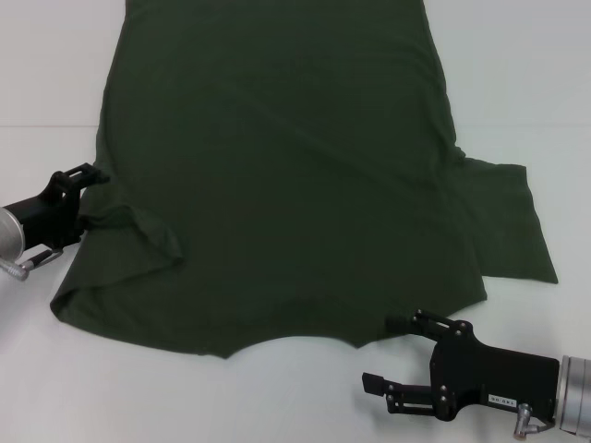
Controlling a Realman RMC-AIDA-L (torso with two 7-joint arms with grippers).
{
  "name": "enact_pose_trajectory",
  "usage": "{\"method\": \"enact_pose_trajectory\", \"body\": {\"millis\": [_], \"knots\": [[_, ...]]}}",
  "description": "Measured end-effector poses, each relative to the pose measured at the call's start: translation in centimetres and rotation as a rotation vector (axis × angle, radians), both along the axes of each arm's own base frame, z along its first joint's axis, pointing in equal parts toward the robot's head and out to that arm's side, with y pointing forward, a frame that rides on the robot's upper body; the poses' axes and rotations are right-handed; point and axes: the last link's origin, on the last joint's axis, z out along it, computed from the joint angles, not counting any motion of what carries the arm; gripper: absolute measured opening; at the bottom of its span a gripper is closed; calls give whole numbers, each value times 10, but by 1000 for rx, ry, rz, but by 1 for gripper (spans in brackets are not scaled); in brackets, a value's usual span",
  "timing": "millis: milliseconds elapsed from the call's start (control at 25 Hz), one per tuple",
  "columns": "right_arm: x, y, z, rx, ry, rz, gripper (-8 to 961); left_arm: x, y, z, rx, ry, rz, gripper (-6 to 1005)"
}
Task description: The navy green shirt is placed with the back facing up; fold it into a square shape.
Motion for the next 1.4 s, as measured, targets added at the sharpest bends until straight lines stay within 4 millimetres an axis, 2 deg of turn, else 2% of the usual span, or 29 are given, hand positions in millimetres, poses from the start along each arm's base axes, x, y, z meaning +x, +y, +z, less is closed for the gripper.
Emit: {"method": "enact_pose_trajectory", "body": {"millis": [280, 600, 800, 1160, 1280, 1400], "knots": [[0, 0, 0, -2, 0, 0, 922, 1, 2, -1, 9, 5, 5, 770], [0, -1, -1, -4, 2, -1, 921, 15, 12, -7, 9, 20, -28, 768], [0, -2, -2, -4, 3, 0, 921, 35, 22, -13, 19, 14, -85, 768], [0, -2, -2, -3, 5, -1, 920, 84, 40, -39, 11, -13, -211, 770], [-1, -2, -2, -1, 6, -1, 920, 88, 39, -37, 14, -32, -240, 771], [-1, -1, -1, 4, 9, -4, 920, 83, 31, -25, 11, -45, -307, 771]]}}
